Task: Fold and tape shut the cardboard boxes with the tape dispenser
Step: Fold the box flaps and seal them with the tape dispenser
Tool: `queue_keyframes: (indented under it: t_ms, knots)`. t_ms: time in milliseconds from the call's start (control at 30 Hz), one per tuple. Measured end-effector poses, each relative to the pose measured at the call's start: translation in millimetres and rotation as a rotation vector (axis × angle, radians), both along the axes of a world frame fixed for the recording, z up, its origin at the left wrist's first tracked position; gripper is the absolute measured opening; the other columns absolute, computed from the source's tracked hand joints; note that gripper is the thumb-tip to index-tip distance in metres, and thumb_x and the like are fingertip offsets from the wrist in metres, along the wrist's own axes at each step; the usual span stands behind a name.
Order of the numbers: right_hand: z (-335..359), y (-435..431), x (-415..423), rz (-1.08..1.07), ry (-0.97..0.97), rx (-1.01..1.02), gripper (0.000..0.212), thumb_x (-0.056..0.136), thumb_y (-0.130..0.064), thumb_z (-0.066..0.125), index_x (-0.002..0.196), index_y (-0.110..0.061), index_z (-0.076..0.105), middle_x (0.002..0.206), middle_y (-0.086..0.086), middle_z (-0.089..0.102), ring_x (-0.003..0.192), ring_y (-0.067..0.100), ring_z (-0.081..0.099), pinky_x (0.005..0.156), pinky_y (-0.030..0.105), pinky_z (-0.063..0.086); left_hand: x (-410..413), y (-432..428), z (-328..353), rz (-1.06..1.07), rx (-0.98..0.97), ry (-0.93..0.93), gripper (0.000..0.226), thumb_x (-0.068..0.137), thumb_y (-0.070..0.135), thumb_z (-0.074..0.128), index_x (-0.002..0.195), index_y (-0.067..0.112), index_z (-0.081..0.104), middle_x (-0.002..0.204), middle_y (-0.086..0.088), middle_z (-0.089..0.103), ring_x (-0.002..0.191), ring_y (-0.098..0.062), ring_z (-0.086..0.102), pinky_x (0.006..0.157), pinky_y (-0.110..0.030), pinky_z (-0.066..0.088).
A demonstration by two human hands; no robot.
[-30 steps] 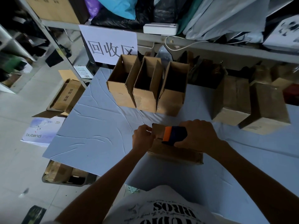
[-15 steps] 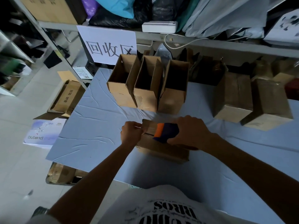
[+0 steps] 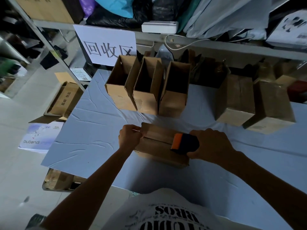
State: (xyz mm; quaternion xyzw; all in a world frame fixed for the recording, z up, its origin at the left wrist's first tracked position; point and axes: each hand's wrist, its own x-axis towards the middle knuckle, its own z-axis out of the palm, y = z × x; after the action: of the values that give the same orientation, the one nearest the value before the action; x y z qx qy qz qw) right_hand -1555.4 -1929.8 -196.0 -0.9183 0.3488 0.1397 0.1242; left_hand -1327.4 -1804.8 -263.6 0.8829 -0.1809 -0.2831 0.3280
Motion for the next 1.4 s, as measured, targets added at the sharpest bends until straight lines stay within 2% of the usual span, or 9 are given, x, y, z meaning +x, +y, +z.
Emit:
queue_keyframes:
  t_ms: [233,400,533,700,833,967,1167,1267,1400]
  knots:
    - [-5,1,48,0.005,-0.112,-0.013,0.06,0.065,-0.059,0.069,0.117,-0.032,0.056,0.101,-0.003,0.066,0.085,0.017,0.061,0.069,0.025,0.042,49,9,6,0.091,-0.046,0.049,0.027,0.071,0.026,0.079,0.095,0.016,0.075,0.086,-0.002,0.073,0.079,-0.017,0.066,0.078,-0.036,0.053]
    - [-7,-2,66,0.012,-0.086,-0.021,0.064,0.063,-0.059,0.07,0.118,-0.03,0.056,0.101,-0.003,0.065,0.087,0.018,0.061,0.074,0.027,0.043,41,2,10,-0.181,-0.045,-0.442,0.025,0.079,0.027,0.073,0.099,0.02,0.061,0.09,0.004,0.063,0.079,-0.014,0.06,0.07,-0.029,0.052]
    - [-10,-3,59,0.021,-0.097,0.009,0.068,0.066,-0.054,0.073,0.125,-0.031,0.05,0.105,-0.002,0.065,0.09,0.02,0.062,0.076,0.03,0.047,0,-18,6,-0.596,-0.121,-0.353,0.01,0.082,0.007,0.068,0.09,0.013,0.071,0.082,-0.002,0.069,0.075,-0.011,0.061,0.076,-0.029,0.052]
    - [-28,-5,46,0.022,-0.093,0.071,0.068,0.073,-0.036,0.073,0.133,-0.026,0.043,0.108,0.003,0.064,0.091,0.023,0.063,0.074,0.03,0.049,-9,-12,-8,-0.557,-0.184,-0.269,0.02,0.084,0.006,0.065,0.103,0.009,0.066,0.093,-0.004,0.065,0.083,-0.012,0.059,0.072,-0.016,0.043]
    - [-38,-11,35,0.002,-0.179,0.104,0.065,0.068,-0.04,0.074,0.125,-0.028,0.045,0.098,0.0,0.065,0.077,0.018,0.058,0.065,0.029,0.045,-12,-10,-10,-0.525,-0.213,-0.266,0.021,0.085,0.004,0.066,0.105,0.009,0.066,0.092,0.004,0.059,0.079,-0.005,0.053,0.065,-0.004,0.04]
    - [-46,-13,25,0.02,-0.208,0.199,0.065,0.065,-0.04,0.076,0.121,-0.027,0.045,0.09,-0.005,0.059,0.076,0.016,0.057,0.061,0.026,0.039,-12,-10,-10,-0.535,-0.247,-0.225,0.017,0.084,0.007,0.068,0.1,0.009,0.067,0.093,0.003,0.063,0.08,-0.005,0.056,0.072,-0.013,0.046]
    - [-38,-41,-30,-0.01,-0.073,0.224,0.054,0.062,-0.054,0.077,0.099,-0.04,0.04,0.079,-0.015,0.057,0.074,0.007,0.059,0.059,0.021,0.043,-13,-13,-7,-0.508,-0.242,-0.129,0.012,0.077,0.011,0.076,0.085,0.013,0.067,0.085,0.004,0.065,0.075,0.001,0.056,0.067,-0.007,0.044]
    - [-41,-35,-37,0.031,-0.081,0.163,0.063,0.061,-0.072,0.068,0.107,-0.039,0.042,0.08,-0.017,0.057,0.072,0.004,0.058,0.06,0.02,0.045,-18,-14,-11,-0.507,-0.218,-0.155,0.014,0.078,0.006,0.072,0.084,0.015,0.064,0.087,-0.001,0.065,0.078,-0.008,0.059,0.07,-0.02,0.05]
    - [-40,-35,-30,0.057,-0.152,0.051,0.082,0.068,-0.077,0.058,0.133,-0.035,0.034,0.079,-0.015,0.054,0.053,-0.005,0.04,0.048,0.011,0.028,-29,-21,-18,-0.439,-0.171,-0.223,0.016,0.083,0.021,0.072,0.088,0.012,0.061,0.083,-0.006,0.062,0.076,-0.022,0.059,0.066,-0.033,0.05]
